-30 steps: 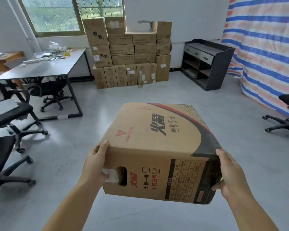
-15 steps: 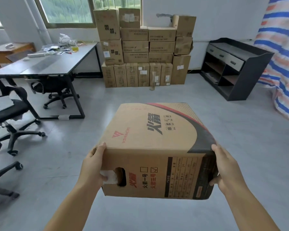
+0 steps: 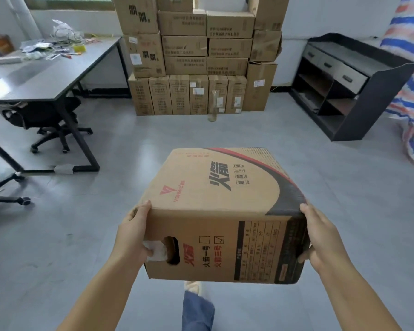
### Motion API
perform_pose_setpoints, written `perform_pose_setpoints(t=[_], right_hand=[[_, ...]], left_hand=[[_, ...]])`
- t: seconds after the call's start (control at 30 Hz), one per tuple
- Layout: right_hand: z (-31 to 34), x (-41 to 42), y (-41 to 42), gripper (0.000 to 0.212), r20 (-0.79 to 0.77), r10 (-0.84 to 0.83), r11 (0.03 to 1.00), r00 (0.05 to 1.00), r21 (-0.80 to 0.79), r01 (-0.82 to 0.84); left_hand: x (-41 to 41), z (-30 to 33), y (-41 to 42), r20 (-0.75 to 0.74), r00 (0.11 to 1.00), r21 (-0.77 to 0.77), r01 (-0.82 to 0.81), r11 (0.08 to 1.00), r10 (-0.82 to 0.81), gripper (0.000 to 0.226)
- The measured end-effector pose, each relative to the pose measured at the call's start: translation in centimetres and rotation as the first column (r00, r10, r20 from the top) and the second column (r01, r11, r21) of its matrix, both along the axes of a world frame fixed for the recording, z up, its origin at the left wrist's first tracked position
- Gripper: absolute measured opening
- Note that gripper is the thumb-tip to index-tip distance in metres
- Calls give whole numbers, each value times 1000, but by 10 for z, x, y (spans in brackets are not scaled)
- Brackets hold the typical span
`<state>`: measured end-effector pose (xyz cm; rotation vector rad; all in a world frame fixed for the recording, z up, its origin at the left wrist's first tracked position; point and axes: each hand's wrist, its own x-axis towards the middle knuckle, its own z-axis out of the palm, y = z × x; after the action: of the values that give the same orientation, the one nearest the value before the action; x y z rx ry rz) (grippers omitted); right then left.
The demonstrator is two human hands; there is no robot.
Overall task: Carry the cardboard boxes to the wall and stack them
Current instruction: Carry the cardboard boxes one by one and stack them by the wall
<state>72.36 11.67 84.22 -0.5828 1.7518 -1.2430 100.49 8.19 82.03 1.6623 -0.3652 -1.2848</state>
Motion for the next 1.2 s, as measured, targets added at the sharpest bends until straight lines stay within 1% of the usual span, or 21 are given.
perform_pose_setpoints(t=[0.1,0.2,0.33,0.43,0.57,0.77,0.83,0.93,1.07,1.2], right_hand=[[0,-4,-71,20,-3,-31,999,1000,7,31],[10,-7,-137,18,-13,-47,999,999,1,47],[18,-15,-212,20,-16,-103,995,995,-14,102],[18,-25,-266,18,-11,-132,991,991,-22,131],[11,-44,-348,24,-44,-111,994,993,10,112],[2,-87,-490,24,-42,-70,997,997,11,71],[7,-103,-540,25,-42,-45,999,998,-5,44],[20,-126,-614,25,-64,15,999,998,-27,-17],[35,-148,-700,22,-80,25,998,996,-59,-30],[42,-153,-785,22,-100,58,996,993,-63,-64]], left_hand=[[-3,-3,-78,-1,1000,10,22,1000,-22,19],[-8,7,-152,4,998,8,58,998,-58,18],[-19,18,-243,-10,995,-7,101,995,-101,12],[-30,21,-299,-21,991,-23,133,991,-133,16],[-46,16,-378,-3,991,-23,136,990,-136,18],[-85,11,-505,10,996,-51,89,995,-88,16],[-100,14,-549,20,998,-50,69,996,-68,18],[-123,20,-613,2,1000,-49,23,999,-23,15],[-142,21,-683,-21,1000,-75,-9,997,7,14],[-148,24,-765,-25,999,-97,-41,994,39,19]])
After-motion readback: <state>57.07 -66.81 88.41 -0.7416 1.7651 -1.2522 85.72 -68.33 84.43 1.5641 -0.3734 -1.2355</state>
